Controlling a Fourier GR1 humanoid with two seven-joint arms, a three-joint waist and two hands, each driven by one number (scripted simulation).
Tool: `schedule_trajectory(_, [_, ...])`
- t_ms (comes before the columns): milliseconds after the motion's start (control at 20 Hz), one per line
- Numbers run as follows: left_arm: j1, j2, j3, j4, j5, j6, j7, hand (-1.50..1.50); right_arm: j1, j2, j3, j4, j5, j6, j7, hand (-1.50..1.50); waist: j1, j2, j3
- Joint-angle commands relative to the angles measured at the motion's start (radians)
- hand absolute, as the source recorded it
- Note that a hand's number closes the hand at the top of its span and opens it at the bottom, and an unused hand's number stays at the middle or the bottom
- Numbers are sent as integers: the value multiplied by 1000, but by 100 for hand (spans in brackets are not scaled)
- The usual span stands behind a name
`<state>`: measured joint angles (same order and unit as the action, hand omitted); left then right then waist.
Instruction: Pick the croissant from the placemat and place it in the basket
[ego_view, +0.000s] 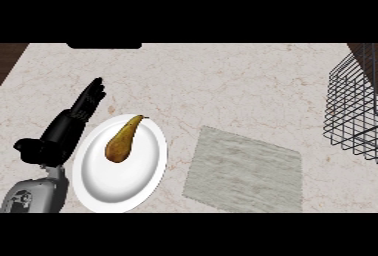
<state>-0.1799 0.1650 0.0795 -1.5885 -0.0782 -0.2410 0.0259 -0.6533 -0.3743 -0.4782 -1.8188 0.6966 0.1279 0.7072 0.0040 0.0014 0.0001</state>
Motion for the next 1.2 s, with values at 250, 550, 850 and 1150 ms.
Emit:
schedule_trajectory(250, [13,-15,-17,-49,-9,7,46,0,50,-111,-92,313,-106,-86,-246,150,2,0,0])
schedule_trajectory(550, [-4,20,20,-27,8,-19,26,0,122,-98,-94,447,-95,-235,-426,150,2,0,0])
schedule_trajectory(850, [-23,-11,-4,35,-30,7,-6,0,87,-215,-134,633,-152,-277,-600,150,-1,0,0])
schedule_trajectory(1150, [-62,-4,18,36,10,-11,25,0,20,-222,-203,812,-214,-421,-710,-150,3,2,1])
